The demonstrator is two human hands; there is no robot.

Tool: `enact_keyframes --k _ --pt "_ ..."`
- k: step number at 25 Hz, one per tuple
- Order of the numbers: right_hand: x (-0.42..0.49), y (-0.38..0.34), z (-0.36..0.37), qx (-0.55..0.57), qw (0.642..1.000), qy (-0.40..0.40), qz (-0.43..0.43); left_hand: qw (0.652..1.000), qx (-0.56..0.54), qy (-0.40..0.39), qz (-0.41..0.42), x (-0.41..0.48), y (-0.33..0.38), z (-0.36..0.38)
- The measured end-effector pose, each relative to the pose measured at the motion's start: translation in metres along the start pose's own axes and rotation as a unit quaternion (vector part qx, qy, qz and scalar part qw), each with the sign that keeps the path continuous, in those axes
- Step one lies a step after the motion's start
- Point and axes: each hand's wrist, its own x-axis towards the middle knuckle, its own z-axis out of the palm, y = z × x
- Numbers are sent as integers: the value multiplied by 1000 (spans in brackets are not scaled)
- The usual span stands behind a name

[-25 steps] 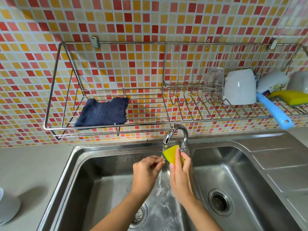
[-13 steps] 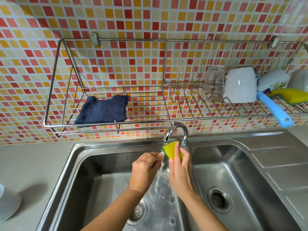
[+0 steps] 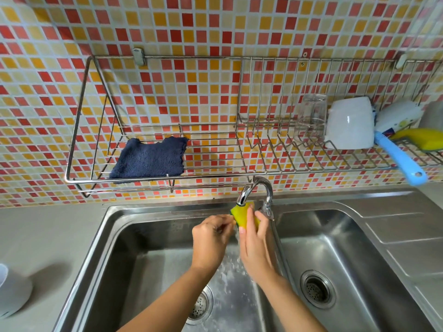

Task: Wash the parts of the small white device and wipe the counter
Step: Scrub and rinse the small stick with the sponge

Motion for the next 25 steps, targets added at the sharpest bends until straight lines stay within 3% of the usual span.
enact_keyframes --k 4,7,9,11,13,14,16,18,20,23,25 --pt "3 2 3 88 993 -40 61 998 -16 -21 -54 1 2 3" --pt "-5 9 7 145 983 -87 66 982 -65 -51 -167 4 5 4" --pt "-6 15 10 240 951 -79 176 959 -98 -87 -253 8 4 7" --pt "-3 23 18 372 880 -43 293 932 -125 -102 -324 10 5 10" --pt "5 31 21 469 800 2 374 881 -241 -85 -397 14 11 11" --pt "8 36 19 465 789 -4 402 842 -322 -77 -426 16 16 11" --pt "15 45 14 390 815 -58 424 767 -438 -67 -464 20 24 11" --pt "23 56 12 322 840 -125 419 737 -468 -90 -479 22 24 12" --pt "32 66 11 279 846 -142 431 756 -426 -156 -473 21 21 13" --pt "38 69 7 263 832 -165 460 814 -307 -259 -419 16 18 10" --pt "33 76 10 279 820 -177 468 855 -223 -283 -373 13 17 8"
